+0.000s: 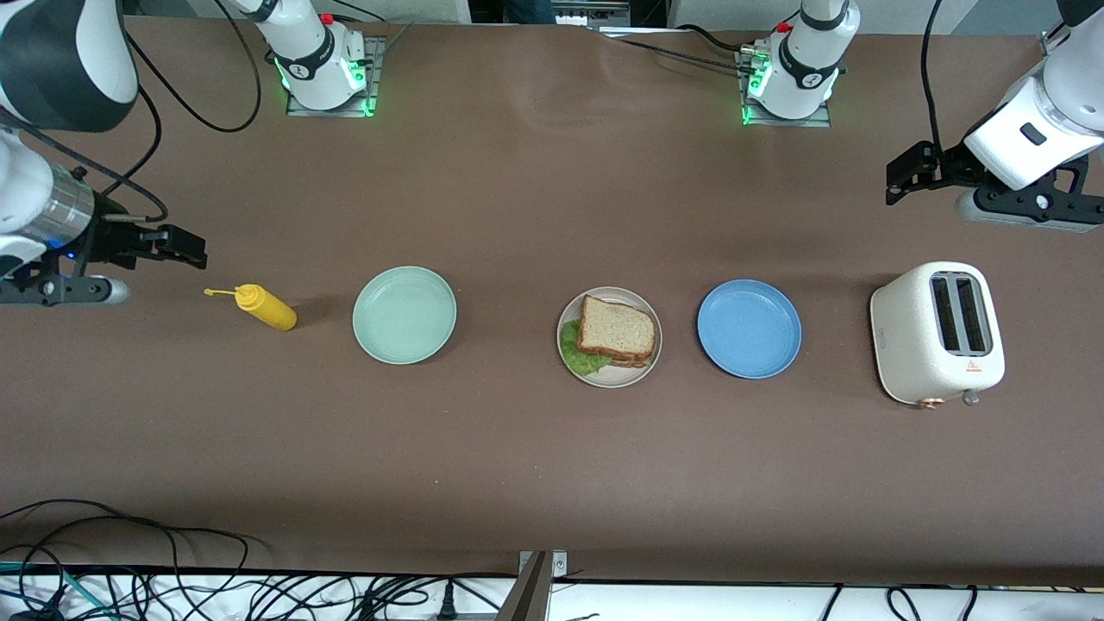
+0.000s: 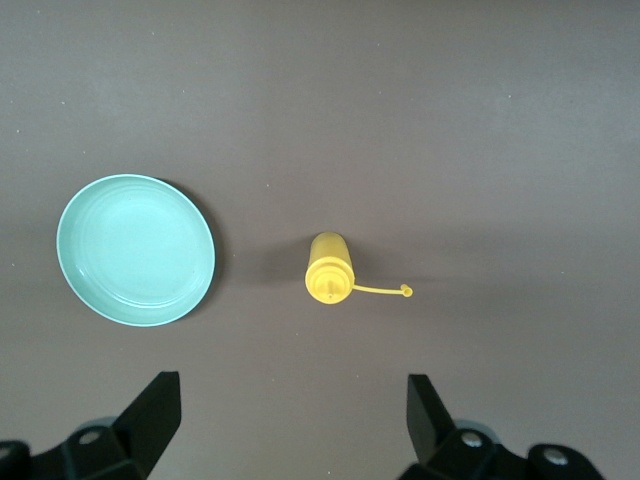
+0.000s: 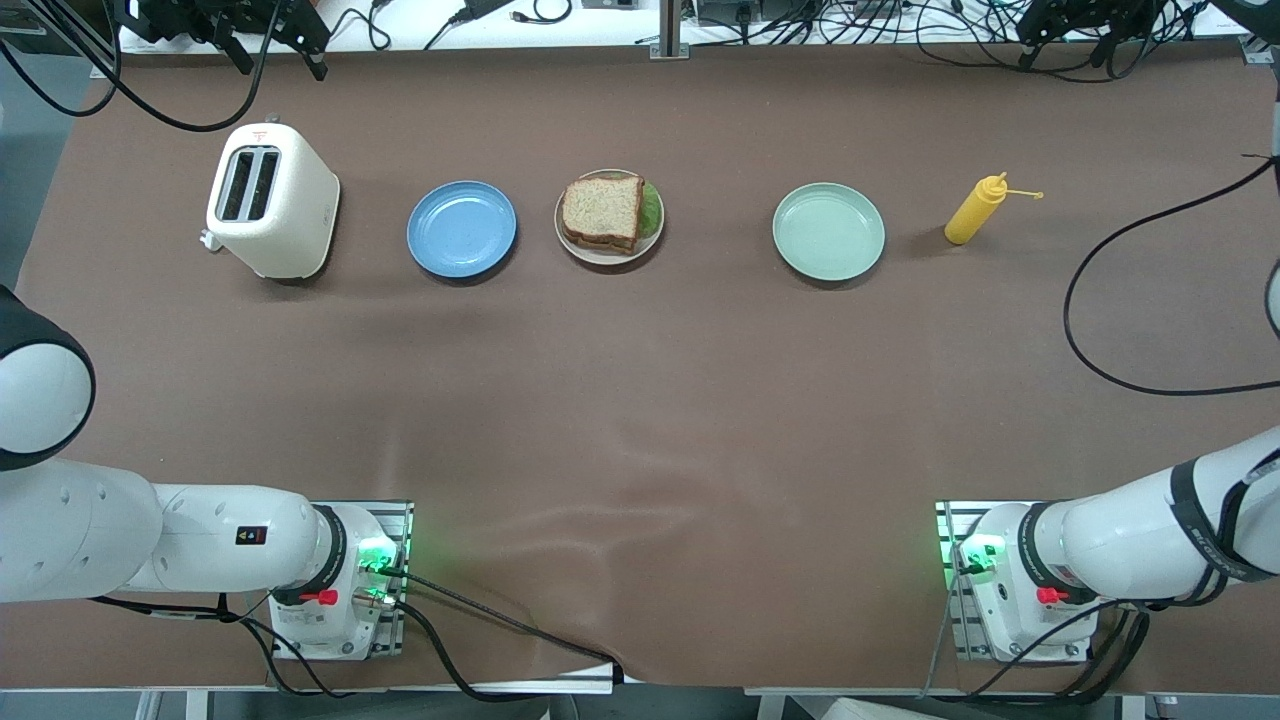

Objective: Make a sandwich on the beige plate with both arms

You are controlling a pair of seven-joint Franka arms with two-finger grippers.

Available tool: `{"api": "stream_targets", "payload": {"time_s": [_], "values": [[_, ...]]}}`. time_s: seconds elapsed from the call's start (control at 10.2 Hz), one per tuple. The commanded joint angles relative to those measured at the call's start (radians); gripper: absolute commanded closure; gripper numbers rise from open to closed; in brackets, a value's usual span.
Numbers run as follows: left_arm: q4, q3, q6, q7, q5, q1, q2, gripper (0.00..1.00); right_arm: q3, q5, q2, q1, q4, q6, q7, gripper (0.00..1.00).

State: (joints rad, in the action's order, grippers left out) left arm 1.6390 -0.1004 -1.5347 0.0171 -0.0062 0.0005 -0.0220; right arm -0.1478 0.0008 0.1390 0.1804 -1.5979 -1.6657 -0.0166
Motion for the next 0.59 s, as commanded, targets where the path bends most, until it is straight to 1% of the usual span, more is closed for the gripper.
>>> {"api": "stream_targets", "payload": {"time_s": [0.0,0.29,0.49], "values": [[-0.016,0.002,0.013,0.015,-0.012,0.001,0.007,0.0,0.025,-0.019,-0.042,-0.018,-0.048,-0.025,-0.026,0.0],[-0.016,-0.002,0.015,0.015,-0.012,-0.002,0.008,0.0,0.028,-0.028,-0.03,0.002,-0.048,-0.012,-0.04,0.0],[-0.016,-0.001,0.015,0.015,-0.012,0.0,0.008,0.0,0.025,-0.03,-0.026,0.019,-0.048,-0.032,-0.033,0.0]]}}
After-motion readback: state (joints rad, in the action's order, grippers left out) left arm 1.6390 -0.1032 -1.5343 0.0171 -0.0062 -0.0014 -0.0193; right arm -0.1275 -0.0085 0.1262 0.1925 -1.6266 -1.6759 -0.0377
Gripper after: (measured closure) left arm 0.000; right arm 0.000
